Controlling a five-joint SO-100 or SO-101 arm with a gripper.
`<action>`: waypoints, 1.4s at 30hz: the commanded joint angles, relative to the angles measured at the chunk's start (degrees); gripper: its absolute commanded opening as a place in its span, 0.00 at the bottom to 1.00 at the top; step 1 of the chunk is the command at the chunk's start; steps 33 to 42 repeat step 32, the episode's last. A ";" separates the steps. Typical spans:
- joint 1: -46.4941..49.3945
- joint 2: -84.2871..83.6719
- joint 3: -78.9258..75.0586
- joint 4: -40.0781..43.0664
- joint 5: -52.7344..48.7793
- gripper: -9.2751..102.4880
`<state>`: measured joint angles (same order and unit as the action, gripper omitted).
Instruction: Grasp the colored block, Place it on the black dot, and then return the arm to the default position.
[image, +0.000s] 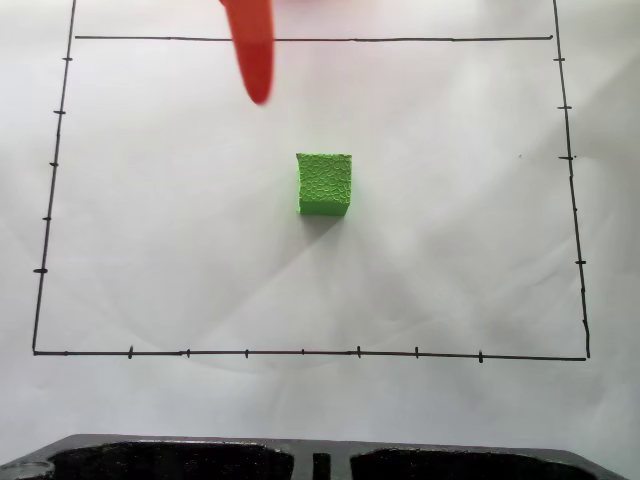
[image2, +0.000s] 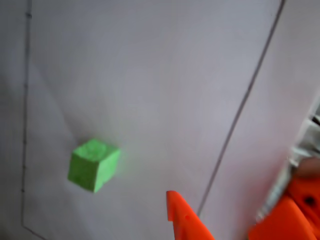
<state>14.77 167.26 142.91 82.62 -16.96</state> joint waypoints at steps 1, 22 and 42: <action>0.70 11.95 8.61 -2.55 1.93 0.30; -5.63 19.95 27.51 -19.25 16.96 0.08; -5.63 20.04 27.51 -19.25 17.05 0.08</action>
